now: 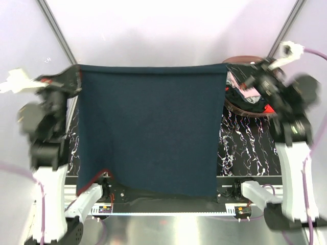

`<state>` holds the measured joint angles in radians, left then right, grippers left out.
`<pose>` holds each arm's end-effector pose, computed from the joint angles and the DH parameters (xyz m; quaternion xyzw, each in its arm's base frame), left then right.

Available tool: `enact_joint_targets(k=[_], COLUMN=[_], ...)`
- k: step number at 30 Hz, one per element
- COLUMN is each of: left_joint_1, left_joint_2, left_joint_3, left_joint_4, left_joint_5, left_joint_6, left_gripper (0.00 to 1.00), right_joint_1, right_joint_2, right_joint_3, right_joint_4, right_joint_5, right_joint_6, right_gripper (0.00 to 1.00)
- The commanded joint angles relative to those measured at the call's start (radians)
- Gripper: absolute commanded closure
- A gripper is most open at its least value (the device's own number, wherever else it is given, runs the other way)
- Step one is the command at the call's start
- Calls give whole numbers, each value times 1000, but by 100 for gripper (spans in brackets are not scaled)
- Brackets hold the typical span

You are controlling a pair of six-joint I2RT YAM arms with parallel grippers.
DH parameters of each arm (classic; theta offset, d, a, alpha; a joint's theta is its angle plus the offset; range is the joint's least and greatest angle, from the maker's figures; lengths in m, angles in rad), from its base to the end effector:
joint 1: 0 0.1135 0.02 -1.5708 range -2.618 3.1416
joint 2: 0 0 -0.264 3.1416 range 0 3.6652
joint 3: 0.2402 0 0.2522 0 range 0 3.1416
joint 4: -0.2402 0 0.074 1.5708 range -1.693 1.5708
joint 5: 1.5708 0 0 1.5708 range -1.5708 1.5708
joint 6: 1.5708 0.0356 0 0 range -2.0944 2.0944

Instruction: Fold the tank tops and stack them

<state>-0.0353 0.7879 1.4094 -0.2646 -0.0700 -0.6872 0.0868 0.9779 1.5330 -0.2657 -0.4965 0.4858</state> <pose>0.1006 -0.0011 0.5303 -0.2097 0.5308 -0.2715 0.7750 0.1479 0.0299 0.5426 -0.0782 0.6070 0.3604 0.7040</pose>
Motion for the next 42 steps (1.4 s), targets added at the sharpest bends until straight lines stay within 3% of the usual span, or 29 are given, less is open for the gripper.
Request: enact_joint_targets(k=[1, 3, 8, 11, 14, 16, 17, 18, 19, 20, 21, 25, 30, 31, 36, 39, 40, 42], left_joint_1=[0, -11, -43, -49, -51, -52, -52, -51, -52, -52, -55, -49, 9, 29, 156, 175, 181, 192], left_joint_2=[117, 202, 482, 712, 933, 1052, 1086, 1135, 1152, 1160, 1147, 1052, 929, 919, 913, 939, 953, 996], left_joint_3=[-146, -273, -394, -319, -68, 18, 90, 130, 172, 224, 226, 198, 108, 88, -64, -125, -130, -125], left_joint_4=[78, 148, 373, 447, 389, 358, 351, 309, 273, 228, 202, 90, -111, -125, -124, -98, -102, -96], left_joint_5=[30, 33, -1, 13, 29, 45, 50, 64, 61, 38, -12, -137, -313, -300, -154, -137, -129, -102], left_joint_6=[-66, -86, -124, -117, -91, -83, -80, -66, -52, -43, -32, 20, -65, -87, -143, -141, -144, -127], left_gripper=[100, 100, 100, 100, 100, 100, 78, 54, 37, 6, 1, 1, 1, 1, 9, 19, 26, 31], right_joint_1=[-5, -7, -7, -12, -19, -30, -32, -36, -36, -36, -36, -35, -25, -21, 50, 103, 114, 146], right_joint_2=[160, 262, 525, 720, 885, 991, 1027, 1091, 1117, 1134, 1137, 1062, 960, 950, 855, 808, 799, 780], right_joint_3=[-59, -96, -94, 18, 167, 245, 327, 370, 413, 456, 451, 320, 150, 139, -31, -117, -140, -160], right_joint_4=[-79, -69, 55, 62, 51, 43, 33, 17, -33, -49, -44, 51, 73, 34, 11, 17, 17, 11], right_joint_5=[196, 263, 289, 348, 395, 404, 403, 380, 381, 381, 365, 313, 192, 185, 193, 223, 223, 231], right_joint_6=[0, 26, 51, 57, 65, 68, 68, 62, 62, 62, 62, 68, 100, 97, 119, 120, 114, 106], right_gripper=[100, 100, 100, 100, 100, 98, 86, 58, 14, 6, 5, 11, 32, 34, 61, 71, 73, 74])
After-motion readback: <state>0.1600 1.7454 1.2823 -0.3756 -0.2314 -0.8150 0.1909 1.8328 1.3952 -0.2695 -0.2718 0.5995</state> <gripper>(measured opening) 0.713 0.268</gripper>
